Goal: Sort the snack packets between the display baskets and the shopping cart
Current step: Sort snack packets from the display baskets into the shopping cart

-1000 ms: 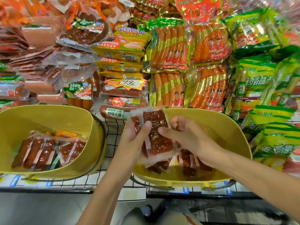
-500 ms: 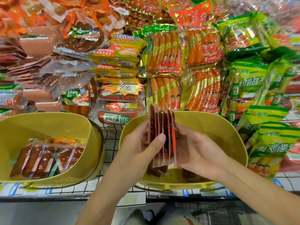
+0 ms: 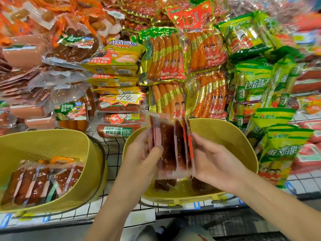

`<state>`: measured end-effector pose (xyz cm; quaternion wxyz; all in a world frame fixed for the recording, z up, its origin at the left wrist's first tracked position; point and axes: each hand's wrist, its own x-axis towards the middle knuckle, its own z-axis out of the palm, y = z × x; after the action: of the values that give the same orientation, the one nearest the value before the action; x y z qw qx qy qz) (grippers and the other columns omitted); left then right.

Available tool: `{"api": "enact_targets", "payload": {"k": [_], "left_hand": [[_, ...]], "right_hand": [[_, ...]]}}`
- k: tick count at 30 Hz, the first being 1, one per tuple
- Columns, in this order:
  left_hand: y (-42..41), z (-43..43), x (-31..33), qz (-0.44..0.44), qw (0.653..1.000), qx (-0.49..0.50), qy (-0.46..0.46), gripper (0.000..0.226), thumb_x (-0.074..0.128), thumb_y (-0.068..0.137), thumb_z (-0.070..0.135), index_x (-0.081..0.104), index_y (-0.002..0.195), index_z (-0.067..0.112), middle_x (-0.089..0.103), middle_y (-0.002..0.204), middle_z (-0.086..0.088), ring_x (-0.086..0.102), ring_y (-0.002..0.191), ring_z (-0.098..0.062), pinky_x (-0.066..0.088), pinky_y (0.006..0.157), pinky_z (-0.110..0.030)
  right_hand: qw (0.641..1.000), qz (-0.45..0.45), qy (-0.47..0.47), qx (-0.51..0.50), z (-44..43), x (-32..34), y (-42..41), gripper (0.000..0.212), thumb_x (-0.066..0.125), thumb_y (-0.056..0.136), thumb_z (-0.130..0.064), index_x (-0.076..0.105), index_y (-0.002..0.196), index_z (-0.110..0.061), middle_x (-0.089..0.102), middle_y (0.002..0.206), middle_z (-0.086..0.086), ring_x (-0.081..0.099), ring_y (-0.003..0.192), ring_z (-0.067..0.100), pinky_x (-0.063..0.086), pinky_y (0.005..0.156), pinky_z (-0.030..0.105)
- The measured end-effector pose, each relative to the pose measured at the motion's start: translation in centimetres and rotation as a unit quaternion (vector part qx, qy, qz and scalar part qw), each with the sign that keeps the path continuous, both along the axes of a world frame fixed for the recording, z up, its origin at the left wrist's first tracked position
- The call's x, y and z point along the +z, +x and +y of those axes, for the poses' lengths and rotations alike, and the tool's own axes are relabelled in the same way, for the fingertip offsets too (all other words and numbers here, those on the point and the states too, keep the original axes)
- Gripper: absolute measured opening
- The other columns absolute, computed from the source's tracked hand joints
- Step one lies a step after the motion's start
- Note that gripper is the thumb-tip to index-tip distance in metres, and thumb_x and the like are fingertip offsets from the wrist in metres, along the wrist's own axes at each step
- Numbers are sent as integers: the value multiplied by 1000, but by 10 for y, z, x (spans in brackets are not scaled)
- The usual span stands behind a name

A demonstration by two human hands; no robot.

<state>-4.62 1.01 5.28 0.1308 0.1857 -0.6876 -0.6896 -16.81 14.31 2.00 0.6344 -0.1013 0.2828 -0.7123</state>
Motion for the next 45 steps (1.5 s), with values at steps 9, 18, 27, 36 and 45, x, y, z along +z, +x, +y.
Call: {"api": "enact_targets", "payload": {"k": [9,18,27,36,45], "left_hand": [[-4,8,-11,20,995,-93,14,36,65,77,28,57,111,28,73,98,18,69,90,2,55,69,-15],[-13,112,-46,-22,947,-286,143,34,62,83,11,58,117,8,70,101,-3,68,89,-10,58,72,-27],[-2,264,-116,-119,856,-501,44,23,49,97,2,47,114,17,59,117,-9,65,96,-15,57,65,-26],[11,382,-244,-205,800,-557,-91,20,56,95,9,44,111,9,53,117,-25,58,107,-39,50,89,-56],[19,449,-340,-280,779,-557,-68,27,66,87,18,50,109,15,59,96,-2,67,70,-5,57,51,-28]], "right_hand": [[953,142,122,-240,57,6,39,39,55,89,-11,54,126,2,64,119,21,67,102,28,57,79,37],[764,86,235,-595,202,-12,141,27,53,81,-10,69,104,-11,71,106,15,70,93,24,59,70,37],[585,-52,303,-750,315,-87,259,45,50,85,-5,51,129,-16,64,123,12,61,114,28,52,90,51],[500,-184,340,-775,380,-216,297,44,41,95,3,41,139,-6,52,134,21,49,124,38,37,101,60],[509,-194,357,-759,426,-295,296,28,48,93,2,58,109,-19,71,102,0,67,95,15,52,87,38]]}}
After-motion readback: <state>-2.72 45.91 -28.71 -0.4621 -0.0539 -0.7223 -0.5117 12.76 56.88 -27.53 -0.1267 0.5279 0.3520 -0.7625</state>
